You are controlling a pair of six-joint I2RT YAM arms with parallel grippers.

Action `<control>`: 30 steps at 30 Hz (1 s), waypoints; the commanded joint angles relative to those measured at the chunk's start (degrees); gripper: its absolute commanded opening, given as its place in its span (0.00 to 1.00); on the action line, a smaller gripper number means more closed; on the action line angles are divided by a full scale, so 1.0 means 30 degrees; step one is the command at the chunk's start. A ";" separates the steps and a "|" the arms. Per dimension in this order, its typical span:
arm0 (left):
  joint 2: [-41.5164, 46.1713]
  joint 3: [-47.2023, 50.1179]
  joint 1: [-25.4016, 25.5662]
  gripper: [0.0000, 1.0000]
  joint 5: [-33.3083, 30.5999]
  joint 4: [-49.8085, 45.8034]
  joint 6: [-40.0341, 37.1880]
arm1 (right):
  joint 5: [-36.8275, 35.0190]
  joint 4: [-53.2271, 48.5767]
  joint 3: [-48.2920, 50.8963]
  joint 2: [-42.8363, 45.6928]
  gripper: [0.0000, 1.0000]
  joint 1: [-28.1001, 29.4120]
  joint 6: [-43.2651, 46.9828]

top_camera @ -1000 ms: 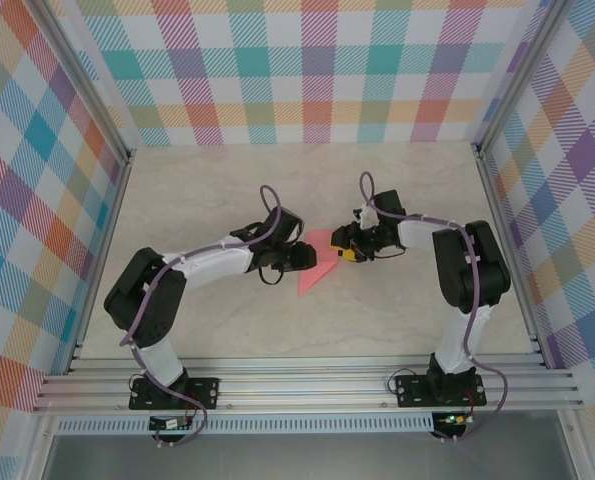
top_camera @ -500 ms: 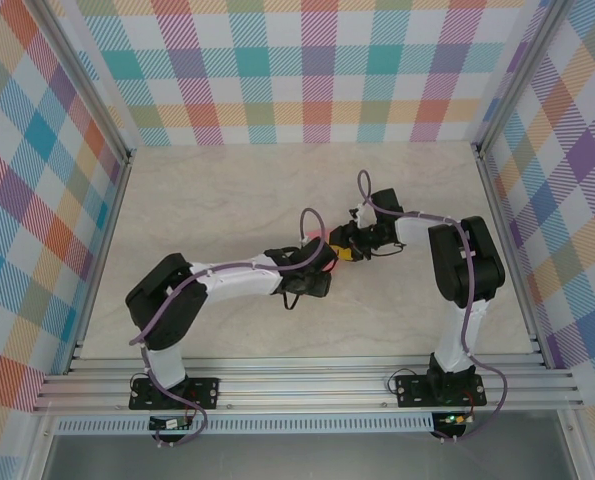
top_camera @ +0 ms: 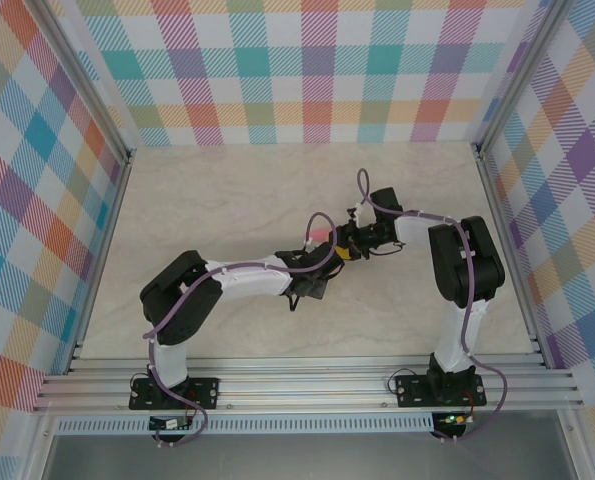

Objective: Fold a paper plane with a square sheet of paper (pick it up from the middle)
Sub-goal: Third fold the triangle at the center of the table, then fourth fold the wing at the center of the table.

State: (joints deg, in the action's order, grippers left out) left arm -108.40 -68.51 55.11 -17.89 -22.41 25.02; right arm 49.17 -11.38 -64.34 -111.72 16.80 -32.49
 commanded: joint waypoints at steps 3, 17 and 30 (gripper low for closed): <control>-0.0166 -0.0133 0.0321 0.48 -0.0558 -0.0133 -0.0208 | 0.0598 -0.0389 -0.0643 -0.0256 0.33 0.0202 0.0372; 0.0066 0.0518 0.0409 0.36 -0.0167 0.0290 -0.0110 | 0.0114 -0.0587 -0.0586 -0.0318 0.27 0.0230 0.0408; 0.0527 0.1150 0.0428 0.27 -0.0067 0.0814 -0.0136 | -0.0125 -0.0640 -0.0557 -0.0347 0.21 0.0231 0.0364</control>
State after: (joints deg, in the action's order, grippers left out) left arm -108.38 -65.84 55.55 -18.09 -20.64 24.75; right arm 48.49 -12.19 -65.28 -111.98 17.02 -32.29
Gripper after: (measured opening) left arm 0.276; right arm 0.206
